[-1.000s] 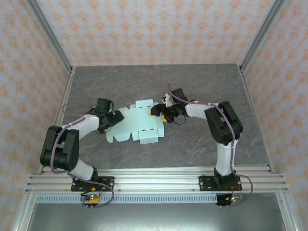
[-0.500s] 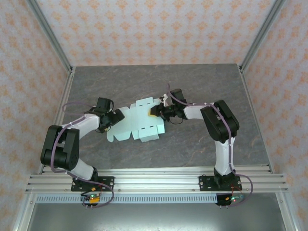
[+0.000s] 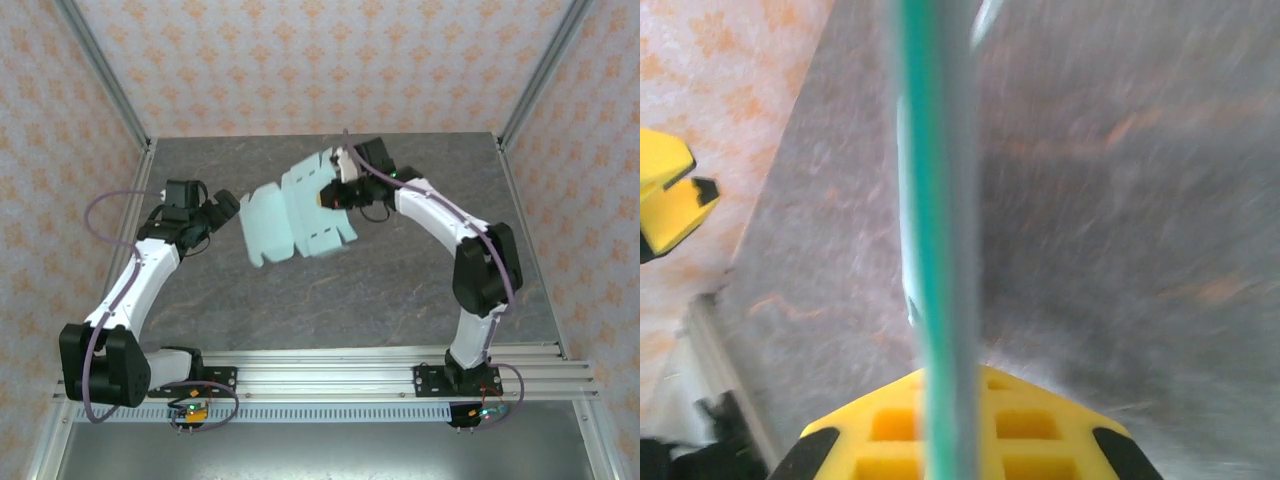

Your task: Fold the paper box

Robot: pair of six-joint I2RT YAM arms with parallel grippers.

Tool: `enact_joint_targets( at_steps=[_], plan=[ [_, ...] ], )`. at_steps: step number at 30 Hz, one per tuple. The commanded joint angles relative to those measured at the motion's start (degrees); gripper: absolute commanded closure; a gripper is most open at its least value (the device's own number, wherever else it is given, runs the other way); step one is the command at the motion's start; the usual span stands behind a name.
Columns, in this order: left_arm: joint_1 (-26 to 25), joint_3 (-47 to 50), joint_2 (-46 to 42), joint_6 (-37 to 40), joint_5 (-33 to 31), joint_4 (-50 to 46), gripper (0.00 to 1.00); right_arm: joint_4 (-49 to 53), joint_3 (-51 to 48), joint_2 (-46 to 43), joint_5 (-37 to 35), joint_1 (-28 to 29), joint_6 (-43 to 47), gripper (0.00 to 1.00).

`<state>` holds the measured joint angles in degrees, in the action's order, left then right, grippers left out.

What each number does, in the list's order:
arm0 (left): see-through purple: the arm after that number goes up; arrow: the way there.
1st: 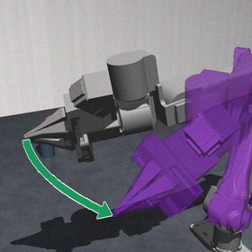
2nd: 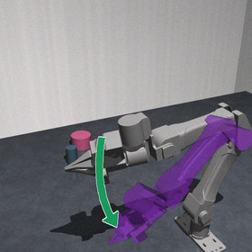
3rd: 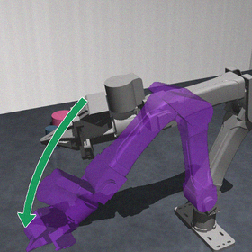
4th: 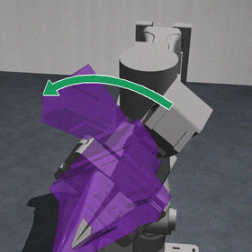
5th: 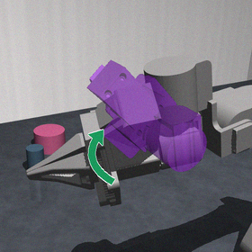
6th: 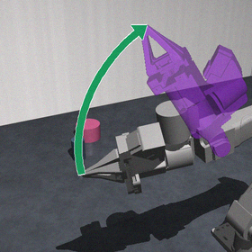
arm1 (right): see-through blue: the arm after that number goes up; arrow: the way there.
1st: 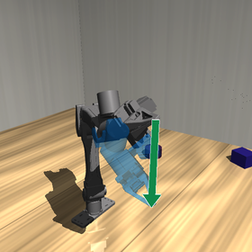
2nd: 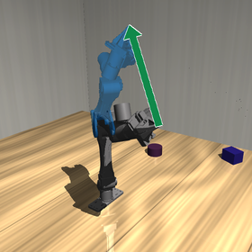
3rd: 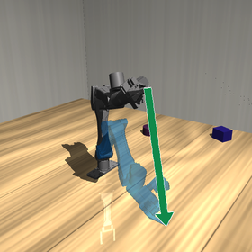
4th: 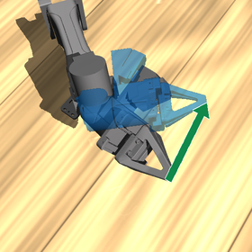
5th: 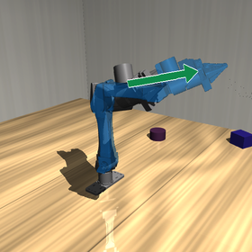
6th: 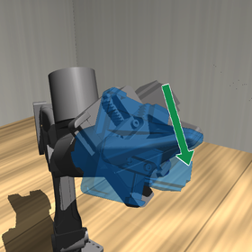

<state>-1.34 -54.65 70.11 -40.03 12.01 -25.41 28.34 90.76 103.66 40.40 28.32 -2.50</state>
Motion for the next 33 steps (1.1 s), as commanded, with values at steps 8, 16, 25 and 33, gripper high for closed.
enact_joint_targets(
  at_steps=[8,16,25,33],
  plan=[
    [2.3,4.2,-5.1,-4.0,-1.1,-1.1,0.00,15.1,5.8,-7.0,-49.9,16.7,30.6,0.90],
    [2.8,6.3,0.3,-3.7,5.9,2.9,0.00,5.8,-15.2,-6.0,-44.1,24.7,21.6,0.53],
    [-3.5,8.1,11.3,0.6,13.0,12.5,0.00,-7.5,-30.6,-20.1,-41.9,20.8,1.1,0.28],
    [-12.4,-2.2,22.1,9.0,5.1,5.5,0.10,-10.8,-38.1,-24.3,-39.4,10.1,-29.0,0.25]
  ],
)
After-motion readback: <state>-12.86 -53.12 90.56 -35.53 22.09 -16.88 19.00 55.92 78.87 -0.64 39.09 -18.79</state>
